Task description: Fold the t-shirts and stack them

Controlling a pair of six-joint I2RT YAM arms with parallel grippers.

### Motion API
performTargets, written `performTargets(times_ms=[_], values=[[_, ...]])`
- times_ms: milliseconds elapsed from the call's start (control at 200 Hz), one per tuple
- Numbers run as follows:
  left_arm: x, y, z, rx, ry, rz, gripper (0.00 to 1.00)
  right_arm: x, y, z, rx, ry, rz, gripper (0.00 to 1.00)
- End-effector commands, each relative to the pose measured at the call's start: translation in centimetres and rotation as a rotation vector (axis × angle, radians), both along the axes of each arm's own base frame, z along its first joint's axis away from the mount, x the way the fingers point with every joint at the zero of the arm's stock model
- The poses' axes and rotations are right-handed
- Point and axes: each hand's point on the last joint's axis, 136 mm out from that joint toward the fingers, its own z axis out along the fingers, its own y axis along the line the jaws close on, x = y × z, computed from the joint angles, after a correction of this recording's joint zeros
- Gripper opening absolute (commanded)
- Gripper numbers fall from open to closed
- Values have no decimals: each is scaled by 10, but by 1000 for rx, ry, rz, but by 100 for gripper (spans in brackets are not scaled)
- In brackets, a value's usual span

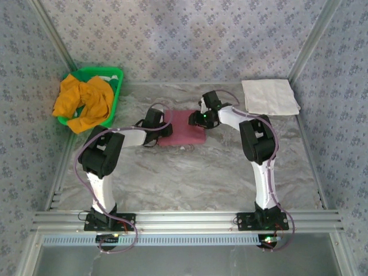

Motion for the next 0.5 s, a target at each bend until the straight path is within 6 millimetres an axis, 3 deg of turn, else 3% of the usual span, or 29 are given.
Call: performTargets(times_ms=[0, 240, 495], values=[[-28, 19, -37, 54, 137, 26, 39, -15, 34, -10, 94, 64, 58, 45], [-24, 17, -32, 44, 124, 27, 39, -9, 44, -4, 175, 67, 58, 25], [-21, 24, -10, 28, 76, 51, 41, 3, 25, -8, 203, 76, 10, 0]])
